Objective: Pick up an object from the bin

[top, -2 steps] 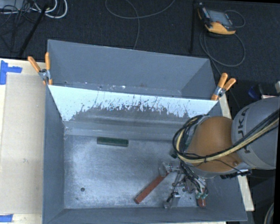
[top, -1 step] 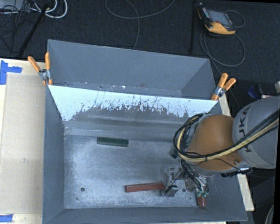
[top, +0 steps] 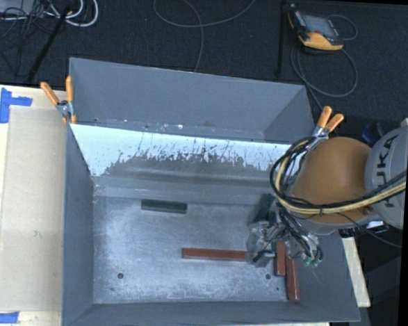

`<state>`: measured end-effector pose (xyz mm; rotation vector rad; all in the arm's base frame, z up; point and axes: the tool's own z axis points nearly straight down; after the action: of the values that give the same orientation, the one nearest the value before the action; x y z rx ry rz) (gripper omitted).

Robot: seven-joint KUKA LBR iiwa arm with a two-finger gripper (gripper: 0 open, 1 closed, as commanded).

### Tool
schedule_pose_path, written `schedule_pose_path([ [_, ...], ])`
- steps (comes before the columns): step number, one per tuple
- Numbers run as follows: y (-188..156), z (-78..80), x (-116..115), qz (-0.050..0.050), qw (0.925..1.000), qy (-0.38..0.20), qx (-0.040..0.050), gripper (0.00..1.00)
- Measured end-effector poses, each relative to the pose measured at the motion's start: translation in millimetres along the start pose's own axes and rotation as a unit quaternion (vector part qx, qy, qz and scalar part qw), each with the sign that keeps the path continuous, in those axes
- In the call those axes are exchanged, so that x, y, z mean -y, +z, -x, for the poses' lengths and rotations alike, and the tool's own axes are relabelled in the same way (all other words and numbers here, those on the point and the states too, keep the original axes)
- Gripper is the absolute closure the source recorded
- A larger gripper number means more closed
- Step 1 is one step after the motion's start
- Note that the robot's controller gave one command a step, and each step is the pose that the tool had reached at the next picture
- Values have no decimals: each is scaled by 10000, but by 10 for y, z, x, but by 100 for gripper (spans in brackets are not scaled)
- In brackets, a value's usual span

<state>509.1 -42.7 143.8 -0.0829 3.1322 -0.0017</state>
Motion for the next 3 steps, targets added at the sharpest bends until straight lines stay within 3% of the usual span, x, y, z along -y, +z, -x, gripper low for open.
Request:
schedule_pose_path([
  [1, 43, -21, -5, 6, 10000, -6, -40, 0],
  [2, 786, 27, -189, 18, 9996, -254, -77, 0],
  [3, 747, 43, -180, 9, 9997, -258, -50, 100],
])
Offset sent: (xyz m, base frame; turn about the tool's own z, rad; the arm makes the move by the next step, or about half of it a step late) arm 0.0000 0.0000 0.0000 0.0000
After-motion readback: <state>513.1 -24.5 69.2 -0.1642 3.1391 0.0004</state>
